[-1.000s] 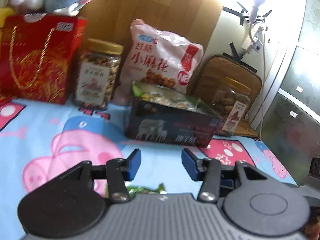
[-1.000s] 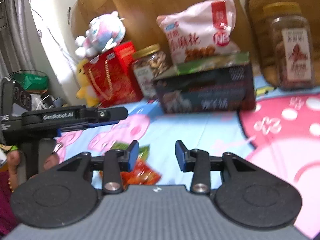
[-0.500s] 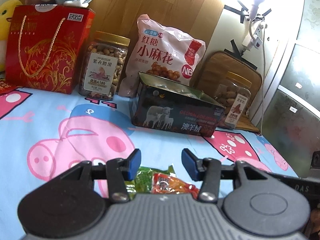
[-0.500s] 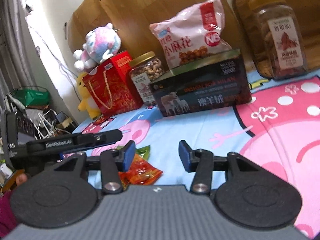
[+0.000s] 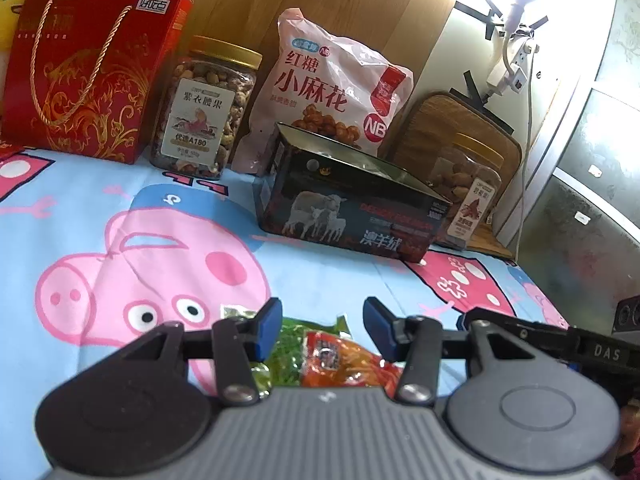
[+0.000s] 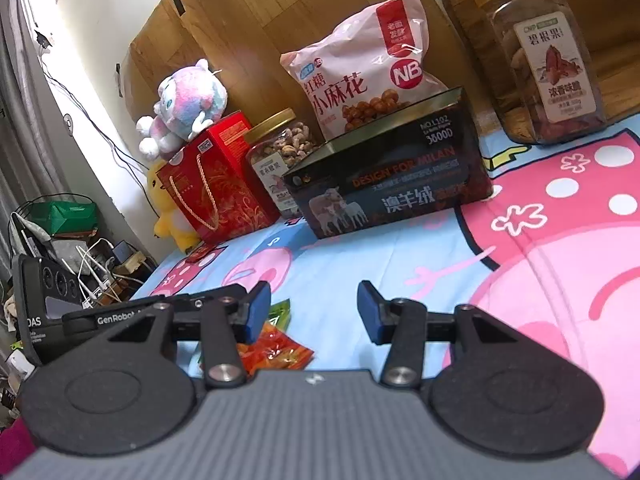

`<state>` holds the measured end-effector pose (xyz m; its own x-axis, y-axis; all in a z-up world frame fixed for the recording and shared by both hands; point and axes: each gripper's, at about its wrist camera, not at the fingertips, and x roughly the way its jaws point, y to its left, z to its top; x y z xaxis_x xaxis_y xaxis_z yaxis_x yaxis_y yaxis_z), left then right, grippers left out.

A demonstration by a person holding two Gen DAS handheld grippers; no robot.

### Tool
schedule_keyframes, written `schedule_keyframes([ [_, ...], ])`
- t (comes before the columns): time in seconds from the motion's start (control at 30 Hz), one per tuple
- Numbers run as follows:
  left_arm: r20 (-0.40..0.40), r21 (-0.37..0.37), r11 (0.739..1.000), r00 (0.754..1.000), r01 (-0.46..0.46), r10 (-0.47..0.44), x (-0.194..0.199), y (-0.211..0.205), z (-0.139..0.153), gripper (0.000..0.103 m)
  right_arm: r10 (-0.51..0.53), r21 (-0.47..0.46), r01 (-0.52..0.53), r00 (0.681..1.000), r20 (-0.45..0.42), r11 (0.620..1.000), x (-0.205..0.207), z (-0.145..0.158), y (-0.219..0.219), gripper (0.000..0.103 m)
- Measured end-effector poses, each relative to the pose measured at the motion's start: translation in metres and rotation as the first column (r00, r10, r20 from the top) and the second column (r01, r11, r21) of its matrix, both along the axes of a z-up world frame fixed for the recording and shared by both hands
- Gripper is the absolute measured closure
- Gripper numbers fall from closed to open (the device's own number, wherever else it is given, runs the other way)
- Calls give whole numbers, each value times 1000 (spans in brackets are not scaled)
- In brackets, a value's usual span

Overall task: Organize snacks
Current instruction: 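Lower the open left gripper to the red spicy snack packet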

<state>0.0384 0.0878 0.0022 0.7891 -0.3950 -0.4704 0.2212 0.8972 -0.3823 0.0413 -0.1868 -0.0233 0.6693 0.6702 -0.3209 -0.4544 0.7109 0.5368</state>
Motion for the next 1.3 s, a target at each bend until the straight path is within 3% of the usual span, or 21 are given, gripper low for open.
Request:
schedule_keyframes([
  [1.3, -24, -32, 1000, 1000, 2, -3, 2, 3, -3, 57, 33, -1, -33, 999, -30, 999, 2, -3, 2, 52],
])
